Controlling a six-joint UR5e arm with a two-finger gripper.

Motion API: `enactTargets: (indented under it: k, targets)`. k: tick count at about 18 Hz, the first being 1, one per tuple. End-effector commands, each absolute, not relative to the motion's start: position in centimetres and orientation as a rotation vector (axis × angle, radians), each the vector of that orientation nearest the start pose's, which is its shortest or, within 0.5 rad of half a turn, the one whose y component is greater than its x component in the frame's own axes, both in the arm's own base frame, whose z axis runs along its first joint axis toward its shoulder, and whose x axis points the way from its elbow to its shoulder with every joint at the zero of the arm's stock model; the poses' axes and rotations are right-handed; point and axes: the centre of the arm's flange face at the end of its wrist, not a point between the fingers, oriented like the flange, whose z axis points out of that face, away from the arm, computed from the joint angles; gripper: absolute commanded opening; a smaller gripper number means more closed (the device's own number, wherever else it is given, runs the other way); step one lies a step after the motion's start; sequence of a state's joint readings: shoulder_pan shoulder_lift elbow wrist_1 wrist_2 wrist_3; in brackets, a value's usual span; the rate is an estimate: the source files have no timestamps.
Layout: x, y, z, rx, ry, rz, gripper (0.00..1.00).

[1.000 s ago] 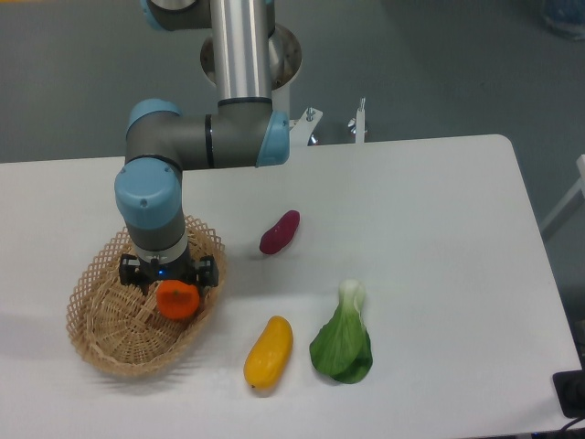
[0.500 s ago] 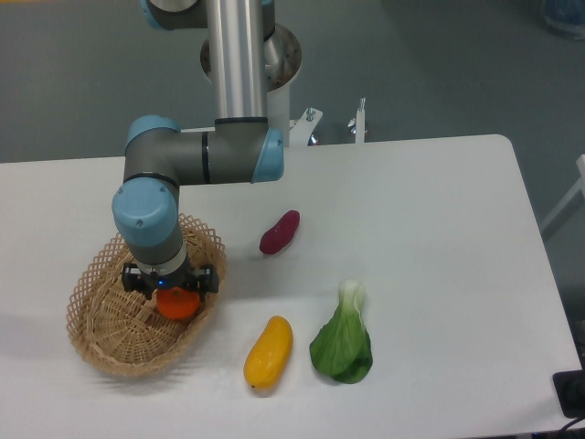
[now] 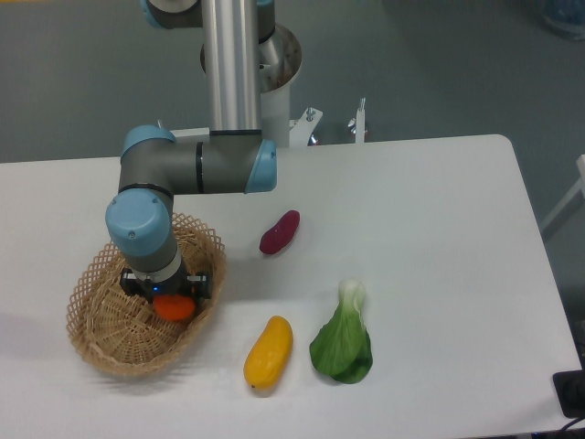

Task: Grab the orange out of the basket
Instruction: 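Lift the orange out of the basket and carry it past the mango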

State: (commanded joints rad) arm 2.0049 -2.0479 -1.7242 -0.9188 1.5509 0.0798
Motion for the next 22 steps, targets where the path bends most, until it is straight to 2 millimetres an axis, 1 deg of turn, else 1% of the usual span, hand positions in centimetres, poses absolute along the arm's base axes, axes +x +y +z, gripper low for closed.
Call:
enactTargets:
  k: [2,4,6,7,11,12,14,15,16,17,18,19,21,22]
  targets:
    - [-13.4,61.2,22.4,-3.05,-0.545,-0.022,0.32]
    - [-13.5,61.0,24.0,-3.022,-0.546,-0.03,0.32]
    - [-13.9,60.9,24.9,-3.01,-0.52,-0.023,0.33]
    - [-14.6,60.8,25.2,-3.008,-0.494,-0.018,0.33]
    - [-18.2,59.4,27.9,-2.97,-0.452,0.008,0.34]
    - [-19.1,59.1,28.9,-2.952,-0.451,0.012,0.34]
    - [-23.1,58.2,30.2,-2.921,-0.492,0.03,0.34]
    - [-24.6,57.8,29.8,-2.923,-0.5,0.036,0.34]
    - [-27.0,57.0,29.0,-2.934,-0.503,0.041,0.34]
    - [-29.9,56.1,28.1,-2.949,-0.495,0.047,0.34]
    - [-31.7,55.6,28.0,-2.951,-0.485,0.052,0.34]
    - [-32.7,55.5,28.3,-2.945,-0.474,0.059,0.34]
    - [-35.8,53.9,29.0,-2.937,-0.482,0.076,0.34]
    - [-36.8,53.6,28.9,-2.943,-0.446,0.084,0.34]
